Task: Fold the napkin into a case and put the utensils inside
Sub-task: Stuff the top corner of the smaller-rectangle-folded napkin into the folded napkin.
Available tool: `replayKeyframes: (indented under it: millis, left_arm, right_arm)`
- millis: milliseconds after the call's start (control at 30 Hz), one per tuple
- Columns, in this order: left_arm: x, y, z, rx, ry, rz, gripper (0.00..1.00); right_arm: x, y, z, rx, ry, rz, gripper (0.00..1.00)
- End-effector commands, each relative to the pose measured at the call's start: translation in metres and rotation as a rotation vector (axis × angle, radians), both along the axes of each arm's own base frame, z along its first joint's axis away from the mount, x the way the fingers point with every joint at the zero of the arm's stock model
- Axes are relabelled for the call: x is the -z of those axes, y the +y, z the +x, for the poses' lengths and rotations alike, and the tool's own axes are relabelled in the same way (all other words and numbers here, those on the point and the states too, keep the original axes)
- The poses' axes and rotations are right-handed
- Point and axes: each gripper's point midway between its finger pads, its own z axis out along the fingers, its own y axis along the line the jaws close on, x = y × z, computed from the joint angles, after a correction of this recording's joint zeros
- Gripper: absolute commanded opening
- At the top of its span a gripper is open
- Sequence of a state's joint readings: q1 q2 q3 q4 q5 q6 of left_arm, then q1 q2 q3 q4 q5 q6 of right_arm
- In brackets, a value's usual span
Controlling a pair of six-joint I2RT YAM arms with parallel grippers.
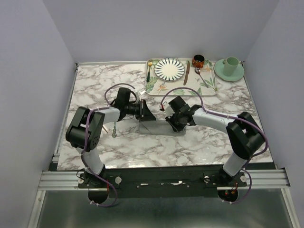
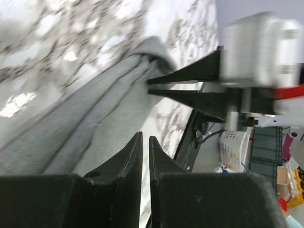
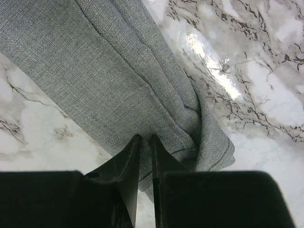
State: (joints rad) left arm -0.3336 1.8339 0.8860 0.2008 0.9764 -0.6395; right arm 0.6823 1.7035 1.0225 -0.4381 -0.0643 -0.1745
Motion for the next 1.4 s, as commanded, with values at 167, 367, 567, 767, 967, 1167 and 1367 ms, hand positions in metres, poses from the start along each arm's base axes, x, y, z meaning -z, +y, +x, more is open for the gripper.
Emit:
replayKeyframes:
  millis: [167,367,567,767,967,1167,1367]
  left_arm:
    - [-0.007,-0.031,-0.022,-0.033,0.047,-0.043,0.08]
    - [0.026,-0.044,-0.012,-0.047,0.111,-0.012,0.00]
    - [0.079,-0.029,-0.018,0.030,0.155,0.199,0.00]
    - [0.096,-0.008,-0.024,0.174,0.085,0.306,0.00]
    - [0.095,-0.004,-0.021,0.269,0.002,0.338,0.00]
    - [0.094,0.001,-0.027,0.342,-0.015,0.344,0.00]
    - [0.071,-0.008,-0.023,0.319,-0.057,0.276,0.00]
  right_arm:
    - [0.013,-0.001,-0.011,0.044,0.098,-0.021,0.22]
    - [0.008,0.002,-0.017,0.054,0.129,0.000,0.22]
    - [-0.038,0.012,-0.014,0.061,0.136,0.137,0.26]
    - [-0.059,-0.024,0.013,0.192,0.172,0.232,0.28]
    - [-0.033,-0.038,0.016,0.282,0.299,0.271,0.28]
    - [-0.018,-0.036,0.025,0.306,0.359,0.315,0.30]
    - [-0.003,-0.030,0.012,0.298,0.441,0.341,0.30]
